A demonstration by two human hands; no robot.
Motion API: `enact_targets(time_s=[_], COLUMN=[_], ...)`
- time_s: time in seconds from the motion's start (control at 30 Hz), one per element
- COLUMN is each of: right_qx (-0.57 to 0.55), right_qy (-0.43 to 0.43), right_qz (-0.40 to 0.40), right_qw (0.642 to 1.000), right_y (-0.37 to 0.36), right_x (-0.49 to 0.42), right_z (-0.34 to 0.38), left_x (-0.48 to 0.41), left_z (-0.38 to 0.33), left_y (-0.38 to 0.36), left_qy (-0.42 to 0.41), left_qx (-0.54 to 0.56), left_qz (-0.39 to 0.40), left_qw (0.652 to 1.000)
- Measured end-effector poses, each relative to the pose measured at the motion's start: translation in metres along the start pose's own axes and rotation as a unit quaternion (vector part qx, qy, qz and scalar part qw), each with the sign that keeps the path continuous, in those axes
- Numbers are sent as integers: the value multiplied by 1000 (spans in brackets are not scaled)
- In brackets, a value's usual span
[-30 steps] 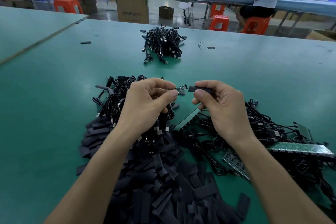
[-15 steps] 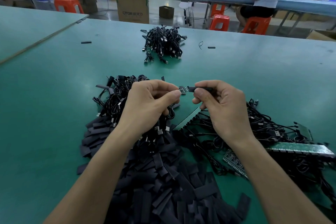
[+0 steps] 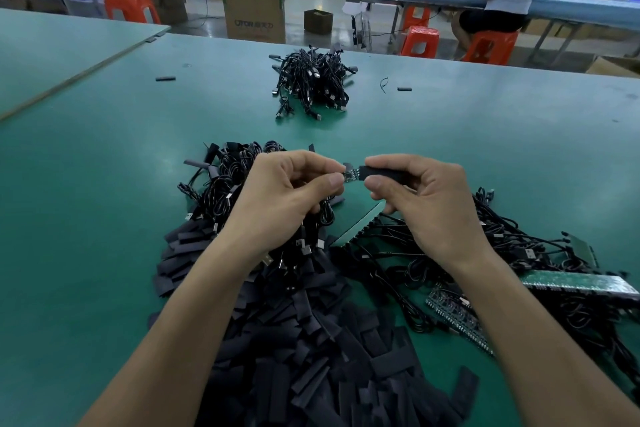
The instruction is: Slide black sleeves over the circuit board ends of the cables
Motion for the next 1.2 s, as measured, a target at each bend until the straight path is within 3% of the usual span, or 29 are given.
enact_targets(time_s=[0.27, 0.77, 1.2], right_qx=[-17, -80, -61], right_qy=[1, -21, -20], right_qz=[111, 25, 29], right_qw=[994, 996, 998], right_y=[-1, -2, -7], right_x=[-4, 1, 3], right_z=[6, -2, 2], left_x=[0, 3, 0], left_z=[1, -1, 6], left_y=[-3, 0, -5], left_qy=[17, -26, 5], left_qx=[28, -72, -92], left_qz=[55, -17, 33], left_qw=[998, 997, 995])
Point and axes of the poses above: each hand's wrist, its own x-axis away from the middle knuckle, its own y-axis out of the back of the hand, z = x × y, the point moved 3 cm from there along -x, towards the middle knuckle, and after that the axes turned 7 degrees about x, right-handed, at the moved point
